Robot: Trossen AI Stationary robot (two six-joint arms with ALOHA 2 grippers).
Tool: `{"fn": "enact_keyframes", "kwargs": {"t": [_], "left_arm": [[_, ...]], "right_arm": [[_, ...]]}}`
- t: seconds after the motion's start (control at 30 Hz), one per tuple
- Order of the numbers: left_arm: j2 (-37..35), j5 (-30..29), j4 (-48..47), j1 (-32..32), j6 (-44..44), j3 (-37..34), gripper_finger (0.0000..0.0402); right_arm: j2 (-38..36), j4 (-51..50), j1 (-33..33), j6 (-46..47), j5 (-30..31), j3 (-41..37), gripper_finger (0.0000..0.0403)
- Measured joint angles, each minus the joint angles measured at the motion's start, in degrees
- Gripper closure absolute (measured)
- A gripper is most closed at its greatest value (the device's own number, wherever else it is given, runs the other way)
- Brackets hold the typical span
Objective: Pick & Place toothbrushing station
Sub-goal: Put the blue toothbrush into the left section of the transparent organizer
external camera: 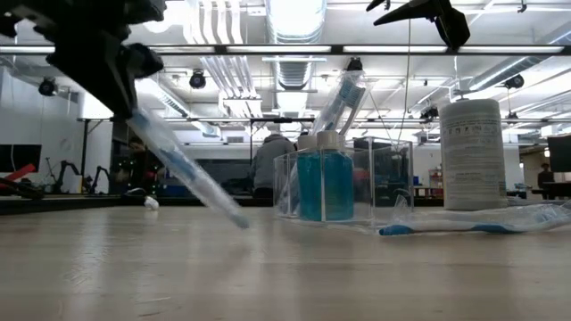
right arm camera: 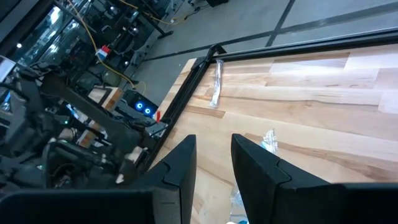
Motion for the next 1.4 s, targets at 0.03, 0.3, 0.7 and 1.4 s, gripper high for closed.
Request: {"fn": "enact_keyframes", "kwargs": {"t": [0.03,0.3,0.7,1.4], "left_arm": [[0.26,-0.42,-2.41,0.00,-0.07,1.50,0.0360],[1.34,-2.44,-15.92,2.28,0.20,9.61,0.0361],[1.34,-3.92,-21.66,7.17,7.68,19.59,0.0363],[9.84,-6.82,-29.00,14.00,21.88,30.86,0.0362]], "right_arm": [[0.00,0.00,0.02,0.02,0.00,0.00,0.0305],[0.02,-0.02,0.02,0.02,0.00,0.00,0.0305],[0.00,-0.02,0.00,0.09,0.00,0.00,0.0305],[0.00,-0.02,0.02,0.12,0.00,0.00,0.0305]]}}
